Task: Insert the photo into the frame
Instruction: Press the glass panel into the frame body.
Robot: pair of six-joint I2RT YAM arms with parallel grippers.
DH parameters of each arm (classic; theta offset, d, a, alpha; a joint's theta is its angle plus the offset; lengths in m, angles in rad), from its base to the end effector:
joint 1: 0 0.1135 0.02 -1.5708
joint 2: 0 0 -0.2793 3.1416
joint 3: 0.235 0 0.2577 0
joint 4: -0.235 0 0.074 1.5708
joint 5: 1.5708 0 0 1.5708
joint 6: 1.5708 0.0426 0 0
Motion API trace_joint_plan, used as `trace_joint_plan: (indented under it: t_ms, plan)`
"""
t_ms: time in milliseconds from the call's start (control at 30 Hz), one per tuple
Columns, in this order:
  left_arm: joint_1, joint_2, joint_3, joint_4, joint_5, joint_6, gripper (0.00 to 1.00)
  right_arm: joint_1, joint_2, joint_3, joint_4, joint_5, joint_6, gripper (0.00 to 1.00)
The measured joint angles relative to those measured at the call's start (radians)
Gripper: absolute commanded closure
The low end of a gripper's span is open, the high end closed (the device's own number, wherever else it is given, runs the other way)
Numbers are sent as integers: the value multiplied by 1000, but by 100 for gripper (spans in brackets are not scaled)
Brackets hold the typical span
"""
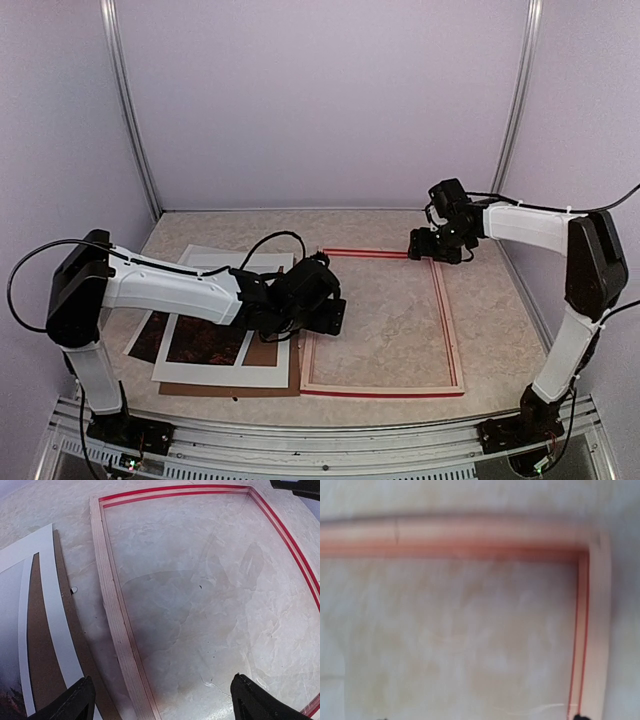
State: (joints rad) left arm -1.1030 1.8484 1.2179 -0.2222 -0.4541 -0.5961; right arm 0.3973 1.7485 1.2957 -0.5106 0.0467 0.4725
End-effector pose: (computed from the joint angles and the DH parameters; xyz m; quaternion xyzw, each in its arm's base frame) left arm 0.2008 -0.3559 0.1983 0.1522 0.9029 -0.1180 0.3843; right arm 0.3581 0.1481 0.2370 0.0428 0.9530 0.1058 0.2805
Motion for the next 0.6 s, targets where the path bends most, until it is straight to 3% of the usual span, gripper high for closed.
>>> trace_joint_plan:
  t_ms: [333, 600]
  plan:
    - [5, -6, 0, -29, -7, 17, 3, -49, 283, 219, 34, -19, -71, 21]
    - [5, -23, 0, -33, -11, 37, 2, -54, 362, 268, 34, -3, -102, 20]
